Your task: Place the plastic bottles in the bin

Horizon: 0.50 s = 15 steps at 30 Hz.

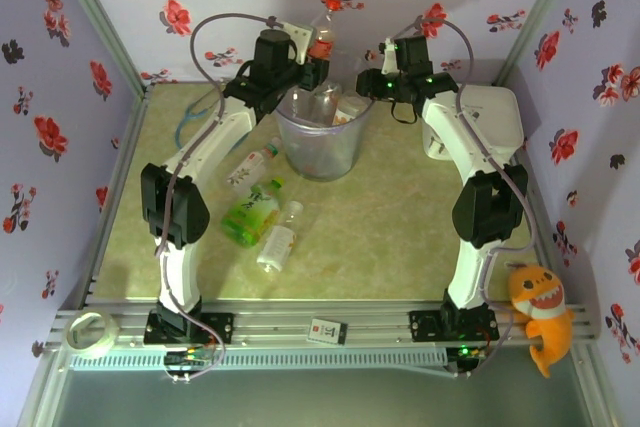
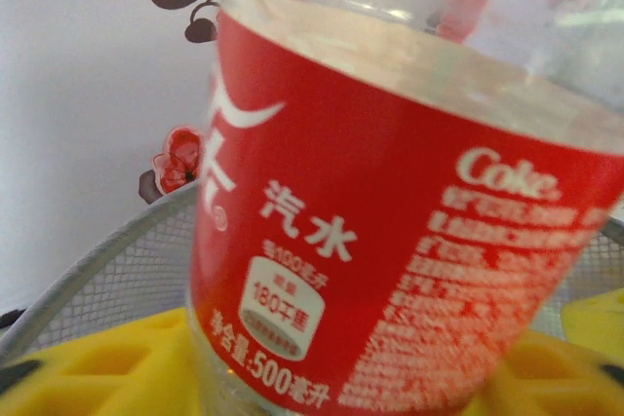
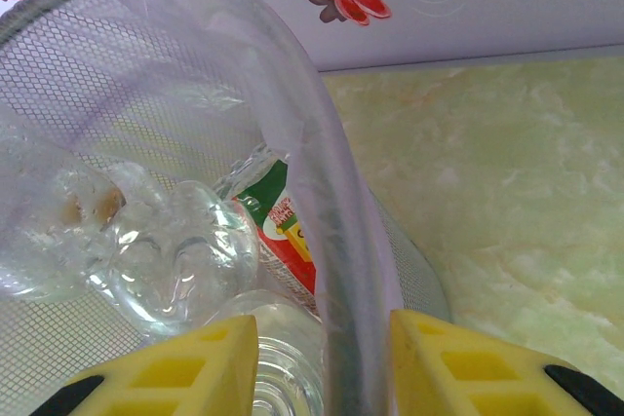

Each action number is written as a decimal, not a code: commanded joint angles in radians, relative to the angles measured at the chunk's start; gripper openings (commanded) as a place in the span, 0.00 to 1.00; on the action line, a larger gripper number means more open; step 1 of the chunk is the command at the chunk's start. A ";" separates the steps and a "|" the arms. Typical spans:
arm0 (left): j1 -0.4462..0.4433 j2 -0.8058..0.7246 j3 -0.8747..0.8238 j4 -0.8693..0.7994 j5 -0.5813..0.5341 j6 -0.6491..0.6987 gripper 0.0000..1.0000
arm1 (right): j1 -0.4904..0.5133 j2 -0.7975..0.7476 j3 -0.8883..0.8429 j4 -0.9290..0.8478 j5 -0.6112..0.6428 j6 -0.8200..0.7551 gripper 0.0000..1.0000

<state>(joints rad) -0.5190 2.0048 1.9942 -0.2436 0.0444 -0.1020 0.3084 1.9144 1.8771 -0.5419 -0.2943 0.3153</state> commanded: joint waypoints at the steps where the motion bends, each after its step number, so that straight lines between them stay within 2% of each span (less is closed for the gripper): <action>1: 0.011 0.004 -0.021 -0.021 -0.017 0.009 0.69 | 0.034 0.018 -0.036 -0.062 -0.022 -0.024 0.39; 4: 0.011 0.000 -0.024 -0.017 -0.014 0.013 0.79 | 0.034 0.018 -0.037 -0.061 -0.024 -0.021 0.40; 15: 0.011 -0.033 -0.038 -0.016 -0.008 0.028 0.79 | 0.034 0.019 -0.037 -0.059 -0.025 -0.019 0.39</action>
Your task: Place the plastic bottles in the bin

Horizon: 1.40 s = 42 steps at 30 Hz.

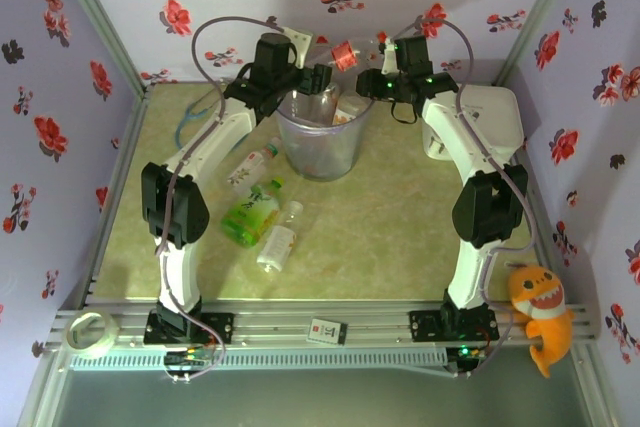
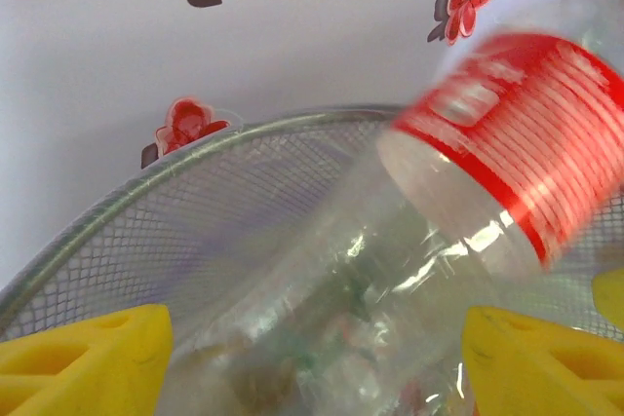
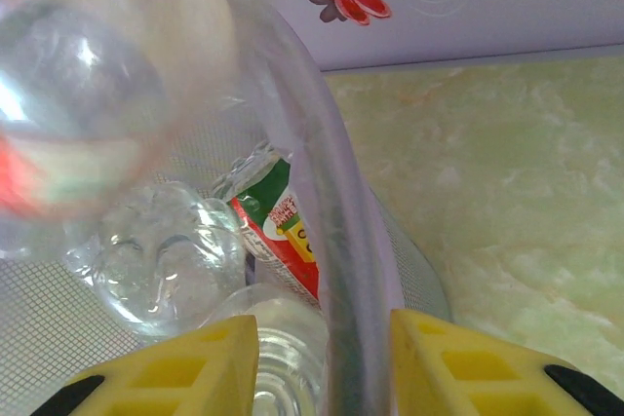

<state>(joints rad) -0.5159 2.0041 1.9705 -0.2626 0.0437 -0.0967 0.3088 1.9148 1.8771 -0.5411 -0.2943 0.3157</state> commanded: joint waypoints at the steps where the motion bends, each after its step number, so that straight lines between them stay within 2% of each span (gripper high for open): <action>1: 0.007 -0.034 -0.012 -0.001 -0.010 0.026 0.78 | 0.033 0.018 -0.035 -0.060 -0.026 -0.020 0.39; 11: 0.005 -0.132 -0.050 0.012 0.028 0.013 0.78 | 0.035 0.021 -0.037 -0.045 -0.051 -0.016 0.39; 16: 0.005 -0.155 -0.043 -0.015 0.036 -0.009 0.78 | 0.035 0.015 -0.038 -0.044 -0.053 -0.018 0.43; 21: 0.007 -0.164 -0.046 -0.027 0.034 -0.031 0.78 | 0.035 -0.011 -0.036 -0.049 -0.056 -0.025 0.53; 27: 0.017 -0.133 -0.033 -0.049 0.025 -0.051 0.78 | 0.034 -0.075 -0.026 -0.067 -0.048 -0.053 0.73; 35: 0.034 -0.125 -0.051 -0.043 0.026 -0.070 0.78 | 0.017 -0.183 -0.008 -0.120 0.010 -0.114 0.81; 42: 0.039 -0.123 -0.071 -0.037 0.027 -0.074 0.78 | -0.039 -0.216 0.002 -0.122 0.072 -0.123 0.80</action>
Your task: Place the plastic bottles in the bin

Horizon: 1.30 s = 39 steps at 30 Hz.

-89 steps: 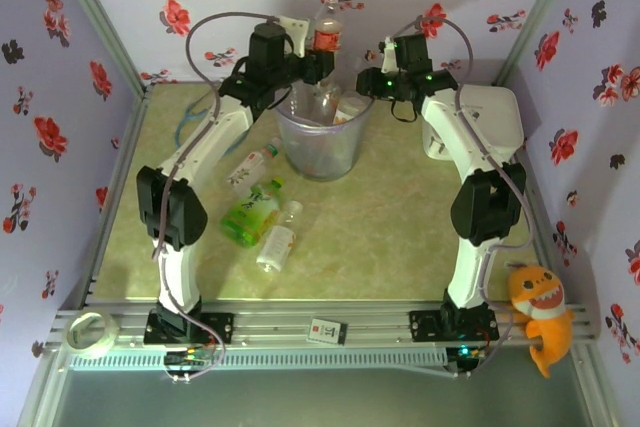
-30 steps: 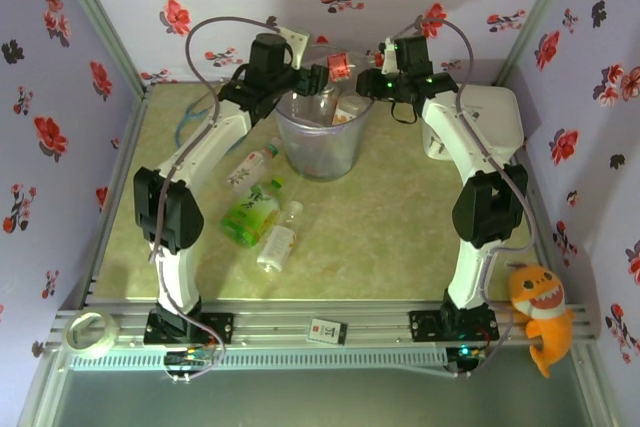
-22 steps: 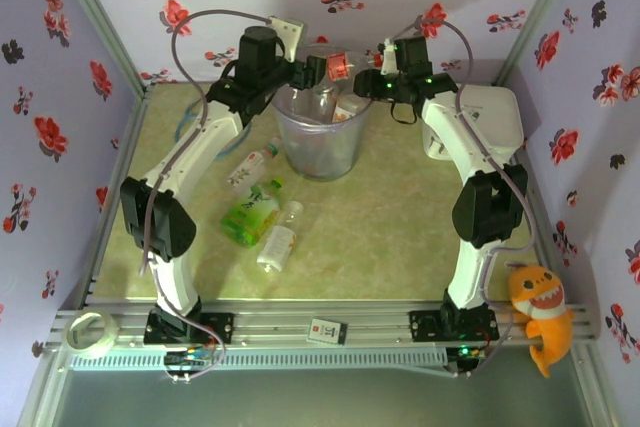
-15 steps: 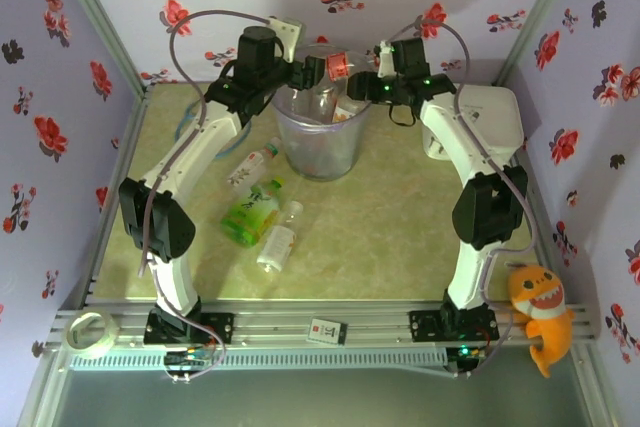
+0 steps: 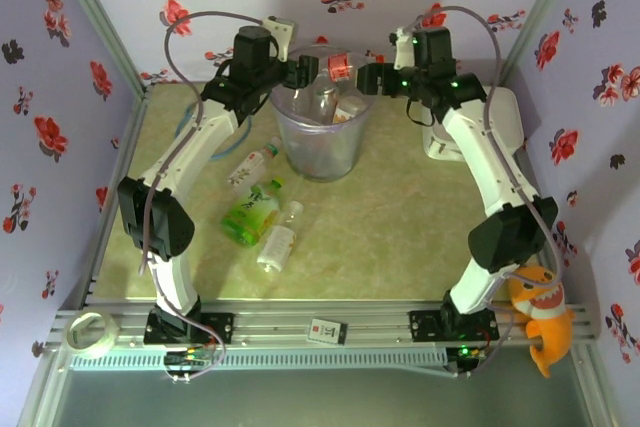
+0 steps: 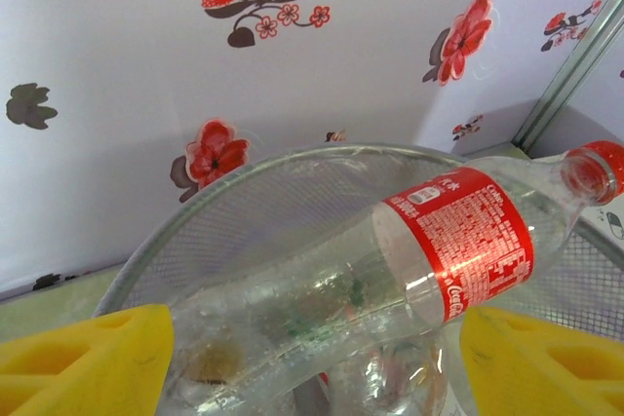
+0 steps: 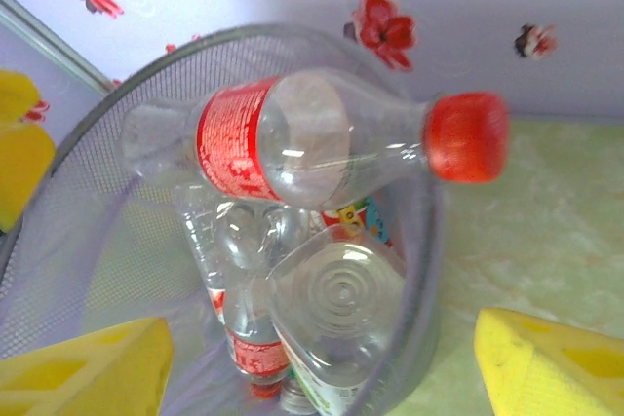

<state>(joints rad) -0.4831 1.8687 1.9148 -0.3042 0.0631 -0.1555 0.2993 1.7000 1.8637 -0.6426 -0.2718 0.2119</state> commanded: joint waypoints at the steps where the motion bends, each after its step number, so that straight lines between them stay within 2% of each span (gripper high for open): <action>1: 0.007 0.013 -0.017 0.004 0.009 -0.013 0.78 | -0.038 0.002 0.015 -0.006 0.049 -0.008 0.79; 6: 0.007 0.045 -0.005 0.014 0.022 -0.023 0.76 | -0.073 0.068 0.051 0.086 -0.003 0.068 0.68; 14: 0.010 0.069 -0.009 0.022 0.031 -0.039 0.75 | -0.074 0.256 0.237 0.115 -0.067 0.147 0.49; 18: 0.012 0.061 -0.018 0.032 0.034 -0.043 0.75 | -0.069 0.302 0.269 0.109 -0.119 0.164 0.46; 20: 0.012 0.055 -0.024 0.036 0.036 -0.045 0.75 | -0.063 0.304 0.268 0.105 -0.136 0.159 0.41; 27: 0.012 0.051 -0.035 0.060 0.050 -0.054 0.75 | -0.028 0.284 0.226 0.082 -0.177 0.127 0.38; 39: 0.011 0.061 -0.016 0.036 0.069 -0.063 0.74 | -0.017 0.261 0.175 0.017 -0.136 0.063 0.41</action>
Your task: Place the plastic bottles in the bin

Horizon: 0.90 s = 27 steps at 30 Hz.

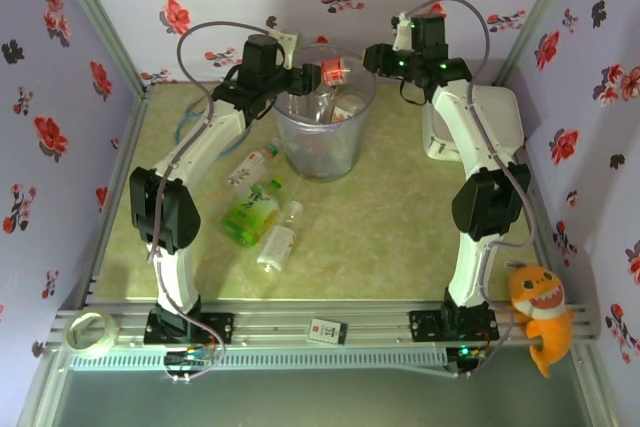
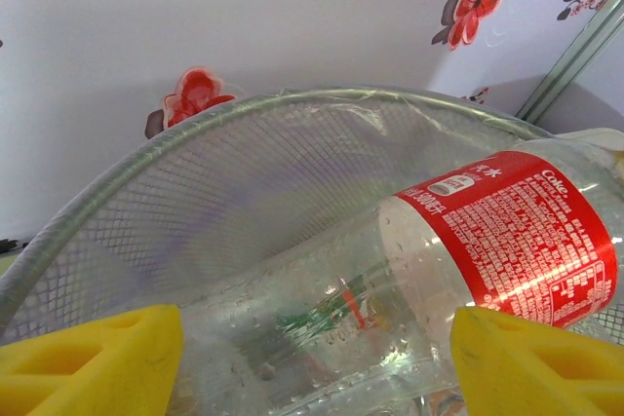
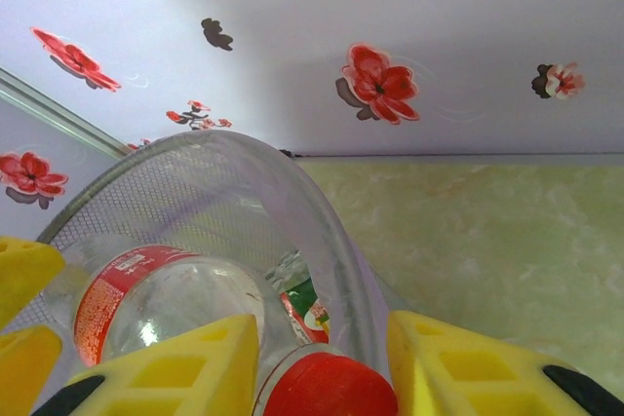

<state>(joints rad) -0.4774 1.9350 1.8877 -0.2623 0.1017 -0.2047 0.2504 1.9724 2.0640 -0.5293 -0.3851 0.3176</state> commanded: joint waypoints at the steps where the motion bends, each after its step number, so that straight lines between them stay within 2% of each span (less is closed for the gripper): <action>1: 0.006 -0.012 0.010 -0.005 0.034 -0.012 0.74 | 0.032 -0.016 -0.025 -0.100 -0.022 -0.046 0.44; 5: 0.005 -0.079 0.002 0.001 0.042 0.029 0.78 | 0.029 -0.048 -0.012 -0.087 -0.021 -0.046 0.60; 8: 0.005 -0.154 -0.022 -0.004 0.030 0.070 0.84 | 0.025 -0.073 0.010 -0.088 -0.015 -0.046 0.75; 12: 0.008 -0.262 -0.045 -0.074 -0.013 0.117 0.90 | 0.021 -0.107 0.020 -0.081 0.012 -0.038 0.83; 17: 0.028 -0.388 -0.142 -0.282 -0.091 0.122 0.90 | 0.016 -0.143 0.003 -0.130 0.092 -0.062 0.84; 23: 0.045 -0.468 -0.287 -0.612 -0.122 0.053 0.87 | 0.012 -0.205 -0.142 -0.110 0.118 -0.061 0.84; 27: 0.068 -0.498 -0.399 -0.648 -0.126 -0.002 0.89 | 0.011 -0.234 -0.237 -0.082 0.110 -0.036 0.84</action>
<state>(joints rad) -0.4286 1.4452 1.5440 -0.7700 -0.0051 -0.1528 0.2665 1.7607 1.8824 -0.6254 -0.2909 0.2707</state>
